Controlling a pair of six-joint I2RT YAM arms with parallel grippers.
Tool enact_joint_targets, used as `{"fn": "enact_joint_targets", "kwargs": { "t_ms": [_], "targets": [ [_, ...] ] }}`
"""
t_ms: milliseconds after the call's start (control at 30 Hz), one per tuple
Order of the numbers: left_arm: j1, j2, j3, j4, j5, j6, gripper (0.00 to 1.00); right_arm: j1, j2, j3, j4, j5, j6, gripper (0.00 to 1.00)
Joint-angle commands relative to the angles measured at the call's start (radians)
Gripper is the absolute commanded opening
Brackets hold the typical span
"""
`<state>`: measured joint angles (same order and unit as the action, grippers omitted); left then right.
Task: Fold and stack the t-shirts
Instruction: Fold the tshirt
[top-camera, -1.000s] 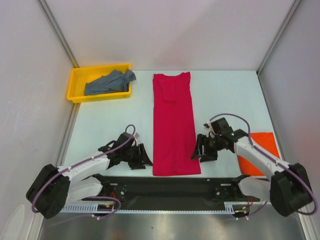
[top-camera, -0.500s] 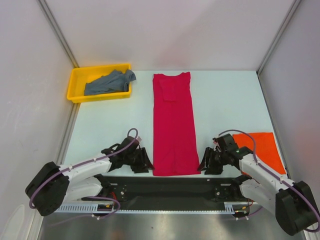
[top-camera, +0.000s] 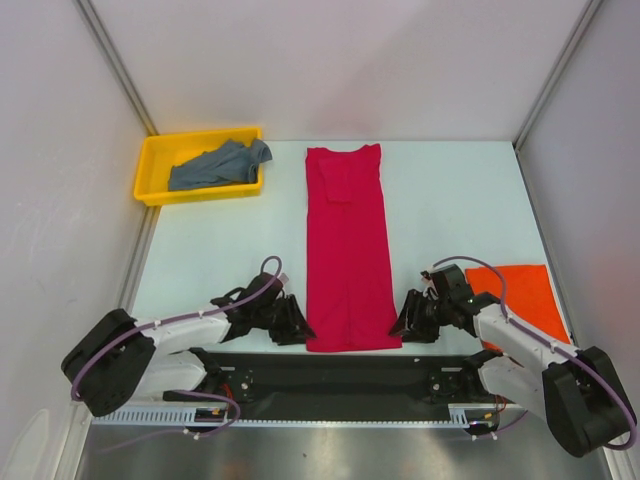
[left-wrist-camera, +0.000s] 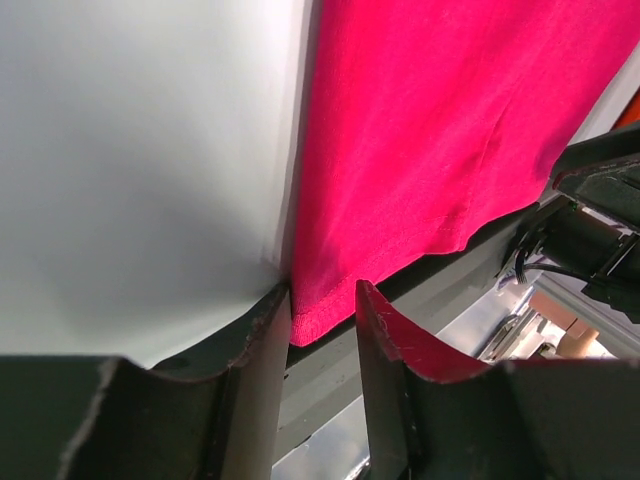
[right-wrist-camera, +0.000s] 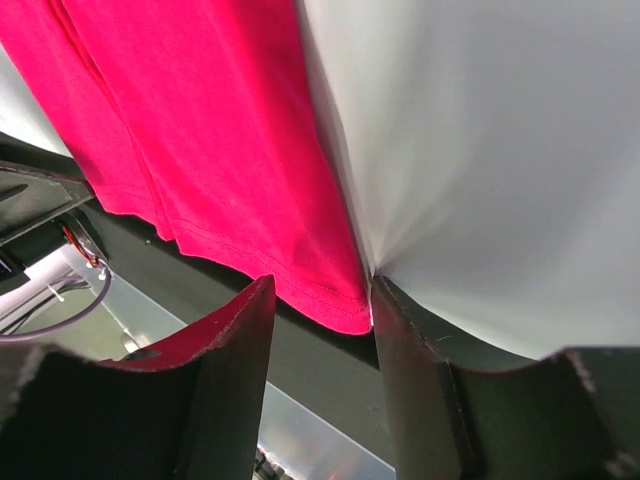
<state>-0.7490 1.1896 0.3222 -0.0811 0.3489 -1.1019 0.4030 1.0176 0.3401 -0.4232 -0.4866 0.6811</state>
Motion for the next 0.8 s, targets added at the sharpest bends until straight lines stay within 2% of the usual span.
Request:
{"fn": "enact_joint_targets", "kwargs": {
  "t_ms": [0,167,300,400,433,500,667,767],
  "targets": [
    [-0.018,0.034,-0.035,-0.11,-0.091,0.014,0.39,-0.004,0.012,-0.019,0.018,0.034,-0.017,0.49],
    [-0.024,0.025,-0.034,-0.125,-0.11,0.005,0.35,-0.004,0.019,-0.035,0.034,0.025,-0.015,0.48],
    [-0.024,0.057,-0.026,-0.098,-0.105,0.02,0.14,-0.012,0.045,-0.049,0.079,0.003,-0.014,0.38],
    [-0.024,0.07,0.011,-0.123,-0.119,0.056,0.05,-0.012,0.064,-0.044,0.126,-0.03,-0.018,0.23],
    [-0.024,0.068,0.032,-0.131,-0.119,0.063,0.03,-0.012,0.076,-0.036,0.127,-0.035,-0.025,0.13],
    [-0.024,0.055,0.058,-0.15,-0.123,0.083,0.0,-0.01,0.073,-0.02,0.106,-0.053,-0.032,0.01],
    [-0.018,0.021,0.233,-0.276,-0.171,0.135,0.0,-0.033,0.009,0.123,-0.002,-0.061,-0.061,0.0],
    [0.028,0.123,0.394,-0.368,-0.171,0.21,0.0,-0.101,0.108,0.247,-0.019,-0.114,-0.084,0.0]
  ]
}}
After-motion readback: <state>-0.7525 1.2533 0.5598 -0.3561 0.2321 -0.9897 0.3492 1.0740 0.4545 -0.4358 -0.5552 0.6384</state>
